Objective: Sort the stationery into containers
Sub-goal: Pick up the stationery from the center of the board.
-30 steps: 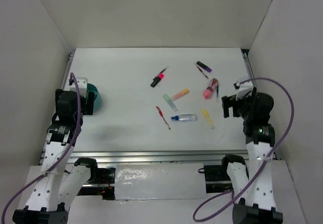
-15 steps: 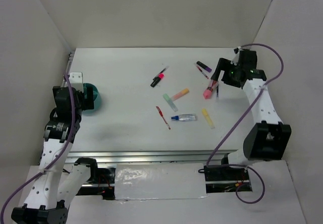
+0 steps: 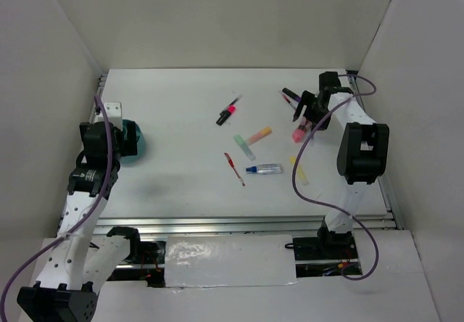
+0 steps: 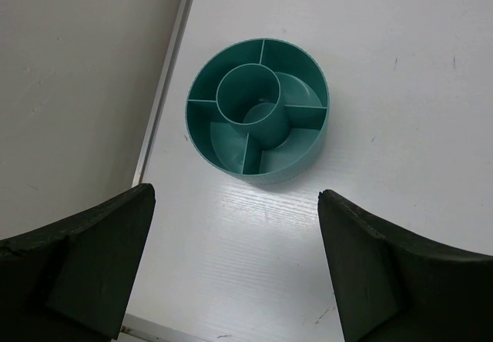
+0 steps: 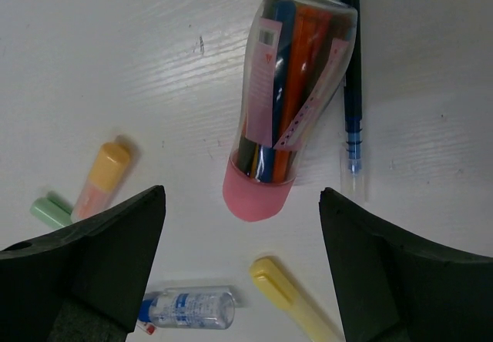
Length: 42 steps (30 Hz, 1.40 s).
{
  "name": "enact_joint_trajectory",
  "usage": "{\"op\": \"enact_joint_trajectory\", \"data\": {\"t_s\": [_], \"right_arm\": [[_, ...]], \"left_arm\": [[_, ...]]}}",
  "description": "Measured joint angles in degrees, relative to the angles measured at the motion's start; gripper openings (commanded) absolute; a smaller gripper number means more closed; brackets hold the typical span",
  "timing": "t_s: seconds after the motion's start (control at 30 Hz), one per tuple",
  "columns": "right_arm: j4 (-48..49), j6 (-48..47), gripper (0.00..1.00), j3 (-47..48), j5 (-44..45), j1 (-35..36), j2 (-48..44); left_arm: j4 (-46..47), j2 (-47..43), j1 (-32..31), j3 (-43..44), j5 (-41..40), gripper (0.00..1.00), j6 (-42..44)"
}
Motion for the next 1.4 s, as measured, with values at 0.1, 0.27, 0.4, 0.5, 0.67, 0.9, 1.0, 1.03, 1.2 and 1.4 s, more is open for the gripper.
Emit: {"op": "enact_joint_trajectory", "data": {"t_s": [0.1,0.27,0.4,0.5,0.67,0.9,1.0,1.03,1.2,1.4], "right_arm": [[0.0,0.4,0.84,2.9,0.5,0.0,3.0],[0.2,1.0,0.78,6.6,1.0,0.0,6.9],[0.1,1.5,0.78,8.9,1.2,0.0,9.6],[-0.1,1.7,0.78,10.7,1.2,0.0,12.0],[-0.4,2.4,0.77,12.7,1.2,0.0,14.8],[-0.8,2.6,0.58,14.4,0.9,0.0,16.9],[-0.9,2.5,0.31,14.4,0.2,0.0,16.9],[-0.9,2.6,0.21,14.4,-0.3,0.0,16.9],[-0.6,1.0,0.0,11.0,-5.4,0.0,14.2],[-3.6,-4.9,0.0,8.4,-17.6,1.0,0.2]], "left_arm": [[0.7,0.5,0.0,-1.2,-0.2,0.99,0.0],[0.9,1.6,0.0,-2.3,-0.3,0.99,0.0],[1.4,2.1,0.0,-2.3,-0.7,0.99,0.0],[2.1,2.2,0.0,-2.3,-0.9,0.99,0.5],[3.7,2.4,0.0,-2.6,-1.2,0.99,2.0],[3.9,3.5,0.0,-2.6,-1.2,0.99,3.3],[3.8,3.7,0.0,-2.6,-1.2,0.99,3.6],[3.8,3.7,0.0,-2.6,-1.0,0.97,4.1],[1.7,3.7,0.0,-1.8,5.2,0.97,6.4],[1.1,-4.5,0.0,-0.8,25.6,0.99,12.2]]}}
